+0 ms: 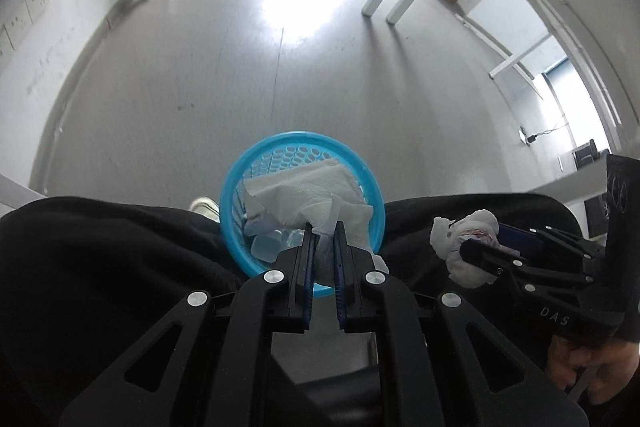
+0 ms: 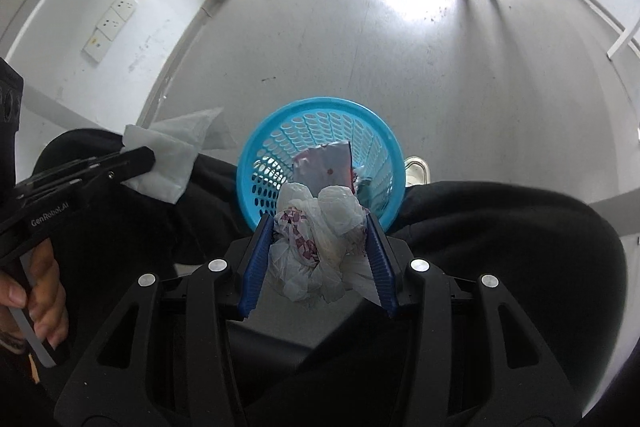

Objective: Collect trash
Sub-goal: 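Carry the napkin and plastic bag bundle down over the blue wastebasket with both tools, then open the left gripper while the right opens, dropping napkin and bag into the wastebasket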

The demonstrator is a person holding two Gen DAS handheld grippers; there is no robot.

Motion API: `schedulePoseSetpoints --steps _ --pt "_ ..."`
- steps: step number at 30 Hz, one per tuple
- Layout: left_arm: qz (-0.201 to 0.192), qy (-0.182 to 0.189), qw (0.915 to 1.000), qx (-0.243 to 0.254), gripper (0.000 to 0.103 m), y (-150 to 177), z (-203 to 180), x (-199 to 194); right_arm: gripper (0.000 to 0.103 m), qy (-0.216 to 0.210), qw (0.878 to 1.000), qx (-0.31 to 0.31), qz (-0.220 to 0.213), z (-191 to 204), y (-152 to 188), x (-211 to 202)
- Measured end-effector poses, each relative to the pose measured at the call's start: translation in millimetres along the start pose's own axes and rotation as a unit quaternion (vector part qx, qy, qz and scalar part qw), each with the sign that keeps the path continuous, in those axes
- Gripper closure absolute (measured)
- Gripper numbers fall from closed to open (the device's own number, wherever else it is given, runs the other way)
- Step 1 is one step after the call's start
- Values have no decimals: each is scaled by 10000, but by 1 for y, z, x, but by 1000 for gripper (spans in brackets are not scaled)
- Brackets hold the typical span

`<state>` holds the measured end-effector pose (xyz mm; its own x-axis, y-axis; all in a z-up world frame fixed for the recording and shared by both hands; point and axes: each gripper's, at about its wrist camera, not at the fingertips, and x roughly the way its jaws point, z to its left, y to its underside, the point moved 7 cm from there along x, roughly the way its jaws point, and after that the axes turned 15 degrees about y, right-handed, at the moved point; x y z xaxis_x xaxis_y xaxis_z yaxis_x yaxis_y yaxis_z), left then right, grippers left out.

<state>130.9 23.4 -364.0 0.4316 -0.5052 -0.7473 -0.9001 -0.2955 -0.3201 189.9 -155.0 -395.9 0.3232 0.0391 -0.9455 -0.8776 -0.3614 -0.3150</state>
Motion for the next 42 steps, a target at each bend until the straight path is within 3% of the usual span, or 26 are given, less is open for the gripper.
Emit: schedulePoseSetpoints --steps 11,17,31,42 --pt "384 220 9962 -749 95 -20 32 51 60 -26 9982 52 600 5 -22 61" --pt "656 223 9886 -1334 95 -26 55 77 60 -39 9955 24 947 9 -26 91" --pt "1332 153 9736 -1847 95 -31 78 143 59 12 9789 268 2024 7 -26 175" --pt "1677 -63 9624 -2138 95 -31 96 177 59 76 9679 453 2472 5 -17 216"
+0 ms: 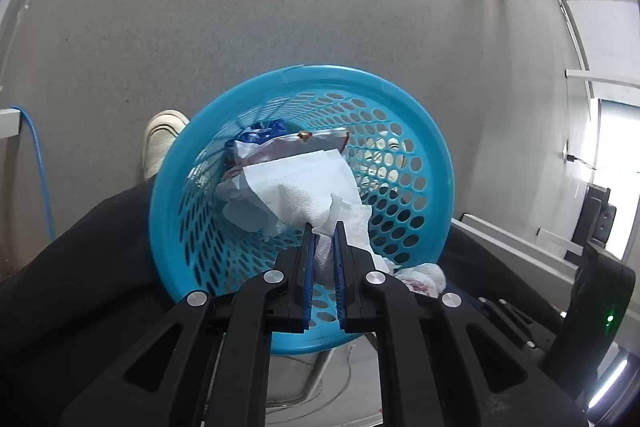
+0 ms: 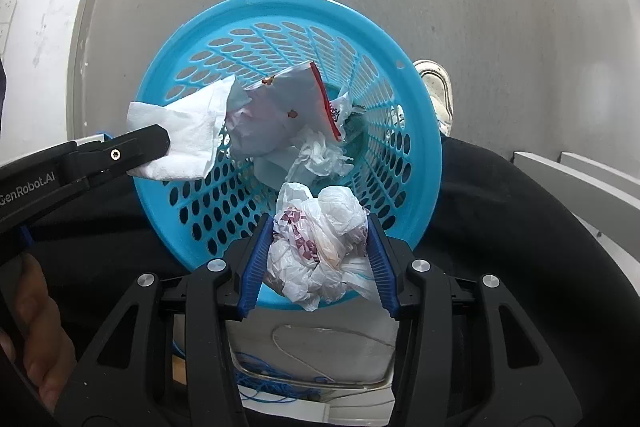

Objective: Collect trash

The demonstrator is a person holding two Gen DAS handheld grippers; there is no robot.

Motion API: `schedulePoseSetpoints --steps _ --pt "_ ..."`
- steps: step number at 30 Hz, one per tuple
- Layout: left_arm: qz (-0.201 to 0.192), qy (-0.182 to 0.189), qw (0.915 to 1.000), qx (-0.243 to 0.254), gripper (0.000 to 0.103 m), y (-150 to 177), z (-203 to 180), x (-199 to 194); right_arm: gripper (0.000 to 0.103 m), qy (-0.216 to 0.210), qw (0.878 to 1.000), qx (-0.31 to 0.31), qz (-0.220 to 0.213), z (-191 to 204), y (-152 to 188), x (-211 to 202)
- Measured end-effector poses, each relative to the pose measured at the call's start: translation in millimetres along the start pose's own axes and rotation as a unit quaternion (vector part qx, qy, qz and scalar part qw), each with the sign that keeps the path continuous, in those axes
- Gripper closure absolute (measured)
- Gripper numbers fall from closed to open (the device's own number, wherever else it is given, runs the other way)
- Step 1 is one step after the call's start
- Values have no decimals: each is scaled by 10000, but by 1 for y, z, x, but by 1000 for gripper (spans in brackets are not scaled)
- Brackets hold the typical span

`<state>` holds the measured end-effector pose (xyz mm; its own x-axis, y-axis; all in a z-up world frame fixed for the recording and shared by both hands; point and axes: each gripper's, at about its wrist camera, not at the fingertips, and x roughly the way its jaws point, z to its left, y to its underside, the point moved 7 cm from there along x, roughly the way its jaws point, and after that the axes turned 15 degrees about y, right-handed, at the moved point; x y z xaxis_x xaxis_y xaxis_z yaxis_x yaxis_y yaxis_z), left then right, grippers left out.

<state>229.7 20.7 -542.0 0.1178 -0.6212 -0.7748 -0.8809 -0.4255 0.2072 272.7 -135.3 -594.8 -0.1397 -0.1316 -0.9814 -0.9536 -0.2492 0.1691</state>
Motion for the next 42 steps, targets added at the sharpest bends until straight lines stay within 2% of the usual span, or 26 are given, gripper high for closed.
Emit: schedulePoseSetpoints --steps 5,7,9,10,11,12,19,24,28,30,36,42 --pt "-15 68 10000 -40 95 -8 -2 5 58 -19 10000 54 60 -1 -3 7" --pt "-51 46 10000 -67 90 -13 -1 5 56 -37 10000 35 63 1 -5 10" --pt "-140 119 9998 -125 63 -16 -3 6 52 -58 9999 37 73 3 -6 11" --pt "-168 176 9996 -163 59 -18 -3 5 47 -74 9999 33 83 3 -6 12" --pt "-199 182 9995 -165 58 -18 -2 4 41 -76 9999 33 79 3 -7 12" --pt "-234 169 9995 -142 58 -19 -3 3 40 -73 9999 38 59 3 -7 11" --pt "-560 17 9984 -70 60 -19 -8 -17 40 51 9999 99 -121 -2 -4 3" --pt "-807 -272 9958 343 60 -9 -18 -39 38 205 9991 26 -383 -3 3 -16" --pt "-930 -278 9940 515 60 7 -24 -63 38 453 9948 -16 -908 -10 10 -47" --pt "-1042 -229 9921 659 60 15 -29 -77 38 401 9925 -4 -1153 -11 16 -64" --pt "-1430 -319 9798 1359 60 48 -48 -117 38 343 9845 61 -1719 -20 35 -103" --pt "-1795 -583 9606 2043 59 75 -68 -145 36 386 9758 -52 -2152 -21 53 -130"
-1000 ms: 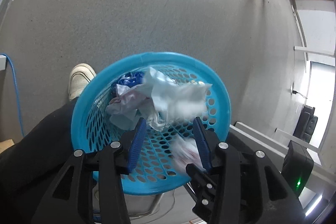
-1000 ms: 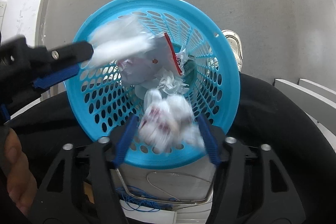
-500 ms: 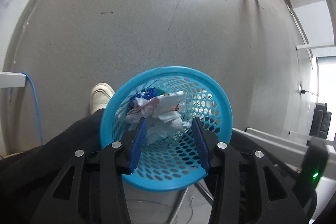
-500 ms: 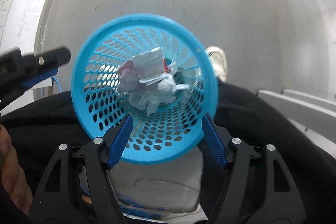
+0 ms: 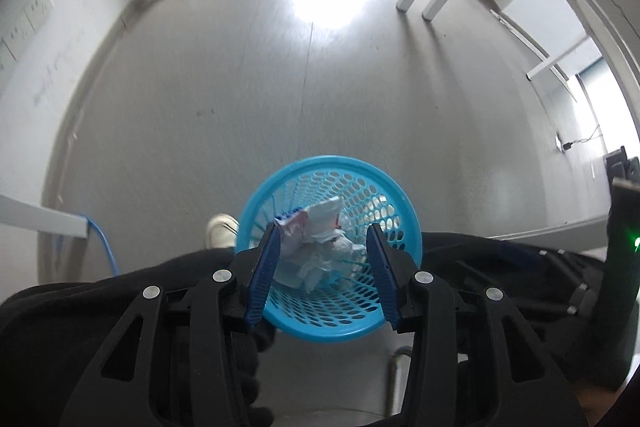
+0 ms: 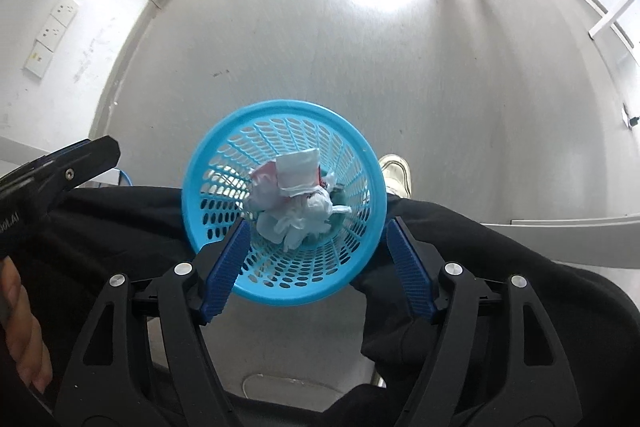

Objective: Collect trash

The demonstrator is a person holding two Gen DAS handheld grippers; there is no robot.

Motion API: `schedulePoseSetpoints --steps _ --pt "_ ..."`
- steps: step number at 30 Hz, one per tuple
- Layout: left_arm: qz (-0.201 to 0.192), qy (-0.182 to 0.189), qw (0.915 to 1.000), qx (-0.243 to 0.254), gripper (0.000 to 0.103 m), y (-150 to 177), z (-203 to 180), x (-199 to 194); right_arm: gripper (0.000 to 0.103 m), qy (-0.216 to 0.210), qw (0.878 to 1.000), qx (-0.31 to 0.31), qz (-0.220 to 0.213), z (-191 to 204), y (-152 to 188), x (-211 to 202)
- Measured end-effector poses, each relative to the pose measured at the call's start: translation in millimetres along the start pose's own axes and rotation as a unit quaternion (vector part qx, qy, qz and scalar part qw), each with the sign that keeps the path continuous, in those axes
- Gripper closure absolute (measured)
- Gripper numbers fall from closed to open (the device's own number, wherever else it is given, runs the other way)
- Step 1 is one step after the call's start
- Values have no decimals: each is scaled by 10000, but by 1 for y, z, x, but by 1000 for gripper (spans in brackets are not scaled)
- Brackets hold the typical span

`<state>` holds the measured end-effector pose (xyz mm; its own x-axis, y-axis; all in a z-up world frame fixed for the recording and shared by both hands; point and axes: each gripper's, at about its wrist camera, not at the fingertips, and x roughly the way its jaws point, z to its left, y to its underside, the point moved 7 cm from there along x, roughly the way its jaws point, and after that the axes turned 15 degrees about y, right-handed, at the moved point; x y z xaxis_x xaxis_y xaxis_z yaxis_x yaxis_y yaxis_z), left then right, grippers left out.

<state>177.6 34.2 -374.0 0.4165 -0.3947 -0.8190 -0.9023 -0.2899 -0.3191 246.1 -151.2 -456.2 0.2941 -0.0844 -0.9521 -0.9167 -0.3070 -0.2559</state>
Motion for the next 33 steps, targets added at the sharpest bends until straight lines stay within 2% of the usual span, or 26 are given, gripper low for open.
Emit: schedulePoseSetpoints --steps 11,18,23,26,28,30,33 --pt "-332 161 9982 478 56 30 -23 -53 30 -266 9969 -122 -731 -9 23 -66" --pt "-511 326 9955 727 55 57 -40 -91 30 -270 9924 -255 -1175 -11 42 -113" --pt "-808 348 9905 1057 44 73 -61 -126 25 -373 9876 -284 -1496 -20 64 -150" --pt "-850 317 9890 1166 44 80 -65 -140 24 -427 9862 -229 -1582 -28 77 -165" --pt "-824 518 9888 1130 43 83 -69 -147 23 -458 9852 -179 -1644 -33 82 -173" --pt "-881 713 9869 1149 38 82 -72 -156 22 -433 9844 -147 -1701 -36 83 -176" --pt "-947 589 9835 1423 37 82 -82 -161 22 -414 9839 -92 -1736 -40 86 -180"
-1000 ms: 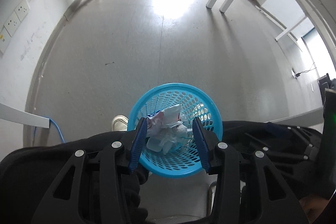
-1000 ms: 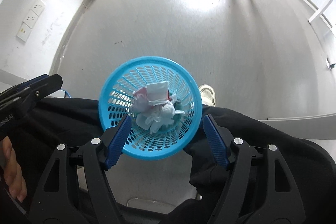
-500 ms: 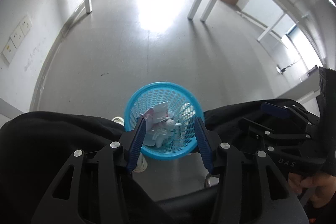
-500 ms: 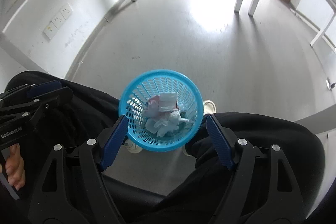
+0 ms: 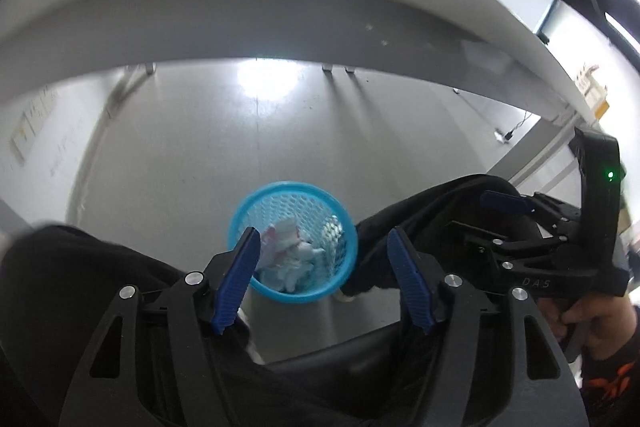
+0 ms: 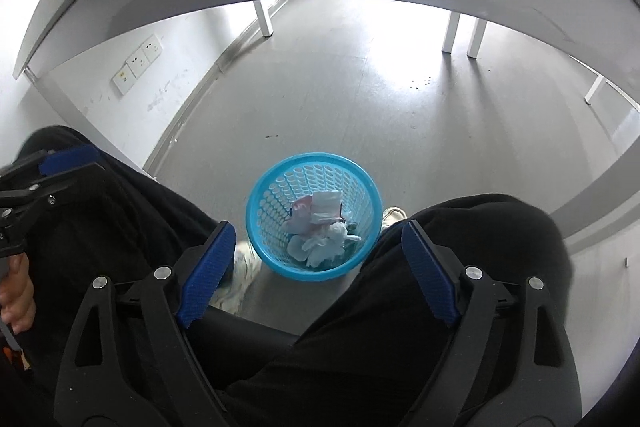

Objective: Collect trash

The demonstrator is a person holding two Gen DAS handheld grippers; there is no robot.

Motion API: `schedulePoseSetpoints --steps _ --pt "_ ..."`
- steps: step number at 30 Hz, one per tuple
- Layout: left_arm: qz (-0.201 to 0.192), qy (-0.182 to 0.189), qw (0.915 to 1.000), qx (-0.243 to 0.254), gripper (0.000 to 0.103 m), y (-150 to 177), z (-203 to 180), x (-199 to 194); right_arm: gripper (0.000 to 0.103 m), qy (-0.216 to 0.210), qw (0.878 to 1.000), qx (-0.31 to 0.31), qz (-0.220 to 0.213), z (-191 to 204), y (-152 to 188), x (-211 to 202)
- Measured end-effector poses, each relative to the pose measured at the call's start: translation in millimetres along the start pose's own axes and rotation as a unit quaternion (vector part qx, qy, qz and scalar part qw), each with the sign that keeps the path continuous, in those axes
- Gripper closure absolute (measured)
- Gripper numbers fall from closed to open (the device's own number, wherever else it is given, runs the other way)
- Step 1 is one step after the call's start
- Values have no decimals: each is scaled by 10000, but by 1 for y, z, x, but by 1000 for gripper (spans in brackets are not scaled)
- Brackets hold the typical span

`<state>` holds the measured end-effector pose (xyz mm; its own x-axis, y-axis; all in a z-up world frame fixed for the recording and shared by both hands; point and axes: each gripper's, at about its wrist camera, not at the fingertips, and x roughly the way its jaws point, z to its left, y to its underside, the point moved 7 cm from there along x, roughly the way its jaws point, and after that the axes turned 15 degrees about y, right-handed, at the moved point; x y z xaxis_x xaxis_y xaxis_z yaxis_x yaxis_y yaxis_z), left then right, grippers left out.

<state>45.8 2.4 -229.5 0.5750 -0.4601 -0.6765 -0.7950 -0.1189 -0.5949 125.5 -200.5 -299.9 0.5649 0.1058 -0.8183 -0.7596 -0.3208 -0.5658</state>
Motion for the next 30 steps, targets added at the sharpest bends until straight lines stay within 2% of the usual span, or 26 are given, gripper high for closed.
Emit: schedulePoseSetpoints --steps 5,7,9,11,13,16,19,22,24,26,30 --pt "164 235 9995 144 35 -18 -1 4 21 88 9995 287 -26 -19 8 -15" --pt "191 198 9986 456 34 -24 0 2 17 93 9985 532 -45 -27 9 -27" --pt "130 137 9982 567 32 -26 10 4 17 8 9977 682 -52 -26 4 -39" --pt "153 158 9991 368 32 -22 24 9 13 55 9984 485 -279 -16 -8 -57" --pt "360 140 9992 135 33 -13 38 22 13 103 9992 230 -321 -3 -18 -61" --pt "460 -42 9987 217 33 -6 47 31 13 92 9995 -79 -284 9 -22 -46" --pt "374 -92 9993 -7 32 -9 57 33 13 120 9996 -207 -136 10 -25 -17" --pt "295 -148 9993 -191 28 -6 66 33 13 -53 9997 -244 4 12 -29 6" --pt "163 -328 9993 -7 21 -6 68 38 13 -113 9993 -358 34 16 -31 17" --pt "261 -454 9986 49 21 -3 67 48 13 -192 9990 -395 110 19 -32 27" --pt "533 -407 9976 -188 19 -3 76 63 13 -242 9977 -554 295 26 -26 46"
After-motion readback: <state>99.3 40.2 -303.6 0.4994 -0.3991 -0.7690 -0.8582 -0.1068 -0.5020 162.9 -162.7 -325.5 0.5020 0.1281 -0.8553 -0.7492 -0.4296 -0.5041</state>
